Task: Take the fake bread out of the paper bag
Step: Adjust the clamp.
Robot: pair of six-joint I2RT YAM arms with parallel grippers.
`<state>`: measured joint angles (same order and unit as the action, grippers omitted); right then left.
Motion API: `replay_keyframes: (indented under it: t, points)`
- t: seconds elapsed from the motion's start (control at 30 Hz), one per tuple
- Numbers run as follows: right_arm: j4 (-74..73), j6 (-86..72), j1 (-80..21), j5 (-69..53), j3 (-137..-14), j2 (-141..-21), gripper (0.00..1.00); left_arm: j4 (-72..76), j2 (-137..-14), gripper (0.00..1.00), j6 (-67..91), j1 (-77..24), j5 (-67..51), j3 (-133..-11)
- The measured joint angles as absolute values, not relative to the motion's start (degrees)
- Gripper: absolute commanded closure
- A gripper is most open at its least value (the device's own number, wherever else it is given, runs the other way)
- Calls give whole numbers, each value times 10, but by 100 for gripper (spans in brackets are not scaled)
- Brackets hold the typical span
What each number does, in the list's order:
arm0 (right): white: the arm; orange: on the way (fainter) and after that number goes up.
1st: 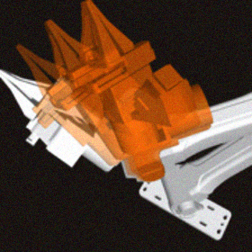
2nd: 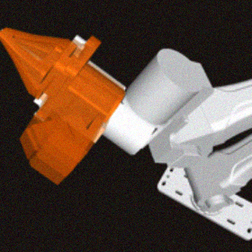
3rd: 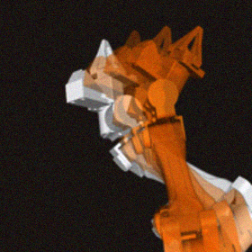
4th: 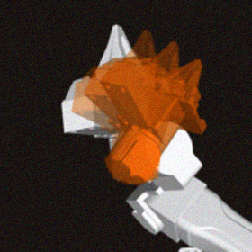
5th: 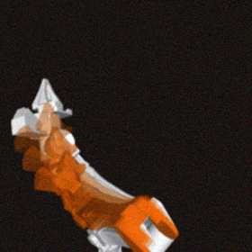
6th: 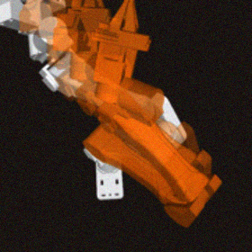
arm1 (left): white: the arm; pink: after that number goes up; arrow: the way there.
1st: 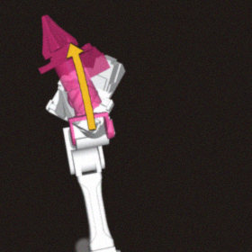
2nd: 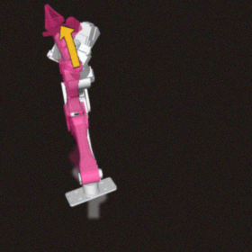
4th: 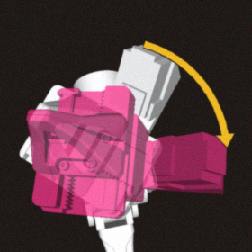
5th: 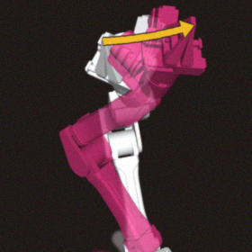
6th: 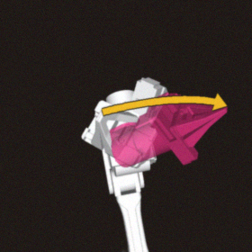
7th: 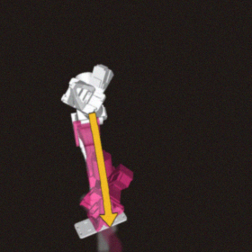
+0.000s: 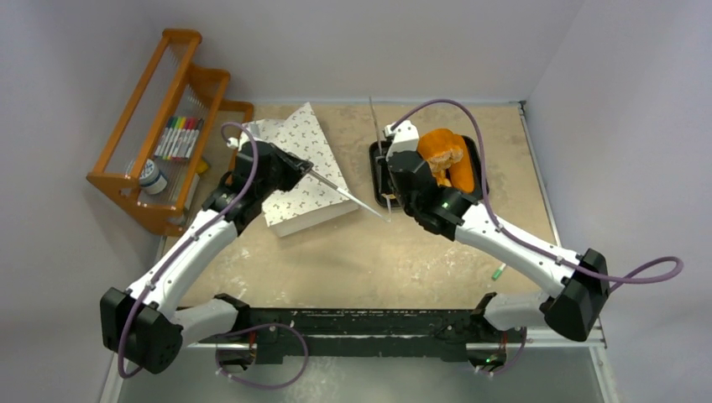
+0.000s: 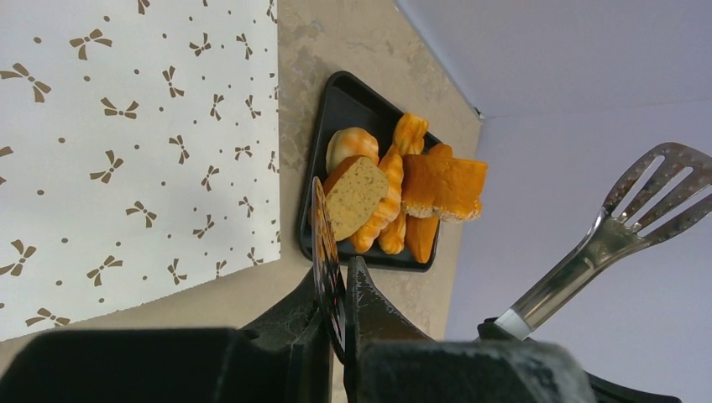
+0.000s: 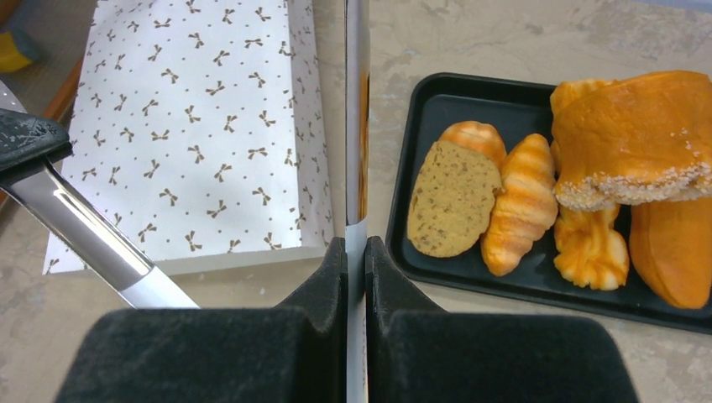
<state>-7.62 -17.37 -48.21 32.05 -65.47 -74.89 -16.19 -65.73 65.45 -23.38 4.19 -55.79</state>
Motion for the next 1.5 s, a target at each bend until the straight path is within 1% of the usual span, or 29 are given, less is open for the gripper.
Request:
replay_keyframes:
  t: [0.07,0.1,0.2,0.27,0.33,0.43,0.6,0.83,1.1,1.33,1.5]
  points:
    - [-70,-173,-480,309,-653,-747,100,-161,-649,100,655,-233,43,-554]
    - [-68,-171,-480,303,-653,-748,100,-159,-649,98,655,-232,43,-554]
    - [-65,-160,-482,291,-653,-758,100,-157,-667,74,654,-230,40,-560]
    - [-63,-150,-488,295,-653,-768,100,-156,-681,62,650,-228,32,-565]
    - [-70,-139,-500,308,-653,-780,100,-153,-692,54,647,-227,30,-566]
    - [-86,-131,-517,326,-653,-794,100,-151,-707,48,646,-216,41,-578]
    - [-121,-137,-552,342,-653,-792,100,-151,-733,43,639,-203,93,-632]
    - [-164,-160,-635,335,-637,-738,100,-155,-735,42,603,-203,202,-712]
    - [-209,-185,-715,263,-570,-687,100,-164,-723,43,575,-203,278,-716]
    - [-215,-196,-722,185,-520,-686,100,-169,-702,43,572,-203,298,-713]
    - [-198,-216,-723,144,-502,-717,100,-170,-695,43,572,-203,301,-702]
